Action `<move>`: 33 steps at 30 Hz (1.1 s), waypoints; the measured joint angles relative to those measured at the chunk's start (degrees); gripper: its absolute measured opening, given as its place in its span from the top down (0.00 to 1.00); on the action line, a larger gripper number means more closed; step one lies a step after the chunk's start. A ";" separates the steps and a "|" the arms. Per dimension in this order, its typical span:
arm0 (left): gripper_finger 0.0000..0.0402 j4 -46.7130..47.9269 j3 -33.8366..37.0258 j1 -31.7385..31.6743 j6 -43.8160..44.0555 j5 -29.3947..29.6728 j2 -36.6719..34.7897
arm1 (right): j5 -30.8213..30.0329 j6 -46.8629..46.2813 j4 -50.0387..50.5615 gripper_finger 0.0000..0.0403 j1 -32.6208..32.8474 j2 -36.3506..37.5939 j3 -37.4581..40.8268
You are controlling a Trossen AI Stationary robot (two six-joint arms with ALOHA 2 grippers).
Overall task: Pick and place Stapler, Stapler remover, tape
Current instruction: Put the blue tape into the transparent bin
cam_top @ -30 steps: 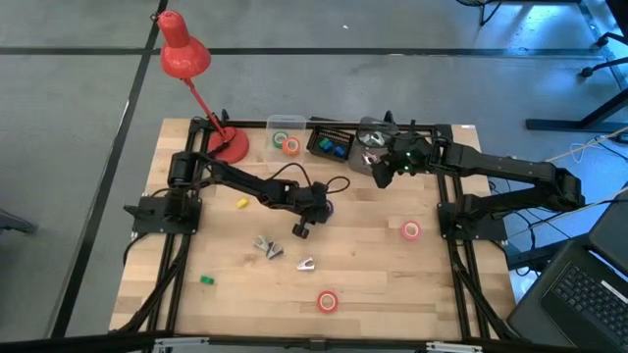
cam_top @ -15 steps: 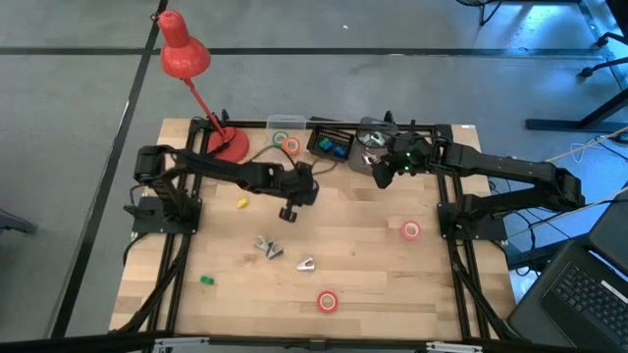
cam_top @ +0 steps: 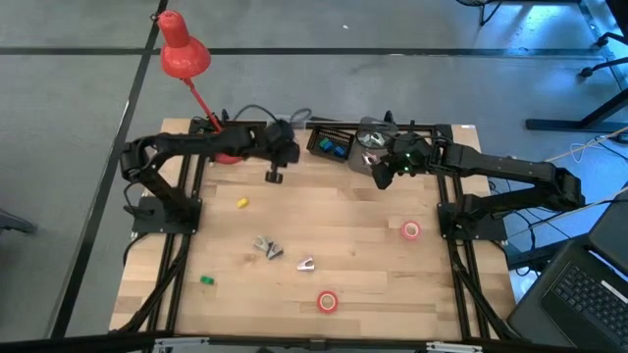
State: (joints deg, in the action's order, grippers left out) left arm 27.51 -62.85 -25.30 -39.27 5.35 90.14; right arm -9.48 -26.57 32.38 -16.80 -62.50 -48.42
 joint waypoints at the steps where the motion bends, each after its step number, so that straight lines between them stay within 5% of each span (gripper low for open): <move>1: 0.90 -0.06 0.00 -1.43 -0.50 -0.40 0.10 | 0.00 0.00 0.02 0.44 0.00 0.00 0.00; 9: 0.90 -0.24 0.00 -10.92 -1.54 -8.50 0.25 | -0.01 0.00 -0.03 0.44 0.00 0.00 0.00; 17: 0.90 0.08 -0.11 -13.82 -2.00 -13.91 2.75 | -0.01 0.02 -1.55 0.44 0.00 0.00 0.00; 33: 0.91 0.71 -0.21 -13.92 -2.41 -13.68 12.65 | -0.03 0.04 -3.03 0.44 -0.01 0.00 0.00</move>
State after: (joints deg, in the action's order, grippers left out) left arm 28.22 -63.06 -39.22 -41.69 -8.33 102.79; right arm -9.52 -26.52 29.35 -16.81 -62.50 -48.42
